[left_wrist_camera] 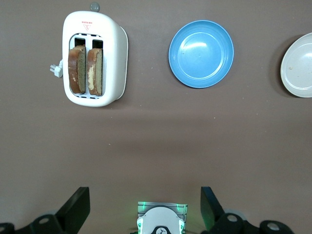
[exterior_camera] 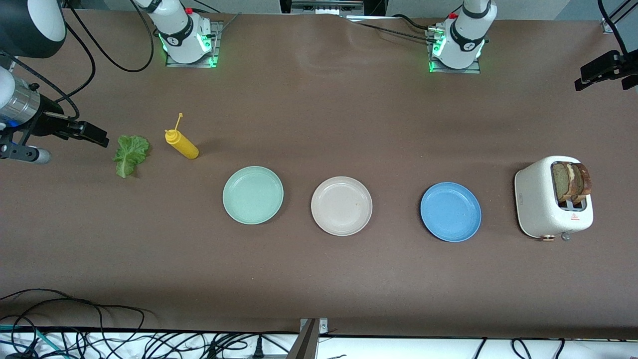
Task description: Make sandwich on beige plate with both arms
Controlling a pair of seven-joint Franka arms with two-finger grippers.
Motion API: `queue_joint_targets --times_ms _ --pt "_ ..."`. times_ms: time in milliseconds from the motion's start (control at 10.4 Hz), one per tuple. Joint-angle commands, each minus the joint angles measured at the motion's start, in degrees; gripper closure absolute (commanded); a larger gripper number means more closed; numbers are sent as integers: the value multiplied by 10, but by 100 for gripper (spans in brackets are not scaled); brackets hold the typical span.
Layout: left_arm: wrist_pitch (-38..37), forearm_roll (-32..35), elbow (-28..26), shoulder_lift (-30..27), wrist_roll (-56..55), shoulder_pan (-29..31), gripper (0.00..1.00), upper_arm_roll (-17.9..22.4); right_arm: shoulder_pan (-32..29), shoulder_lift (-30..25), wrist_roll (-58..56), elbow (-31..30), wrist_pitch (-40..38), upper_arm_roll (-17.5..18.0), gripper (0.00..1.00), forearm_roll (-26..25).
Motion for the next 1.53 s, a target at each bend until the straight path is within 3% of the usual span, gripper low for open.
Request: queue_joint_targets --times_ms 0,1436 --pt "-10 10 11 1 9 1 0 0 -2 4 1 10 -10 -1 0 8" --pt "35 -18 9 7 8 4 0 2 -3 3 2 4 -11 -2 0 8"
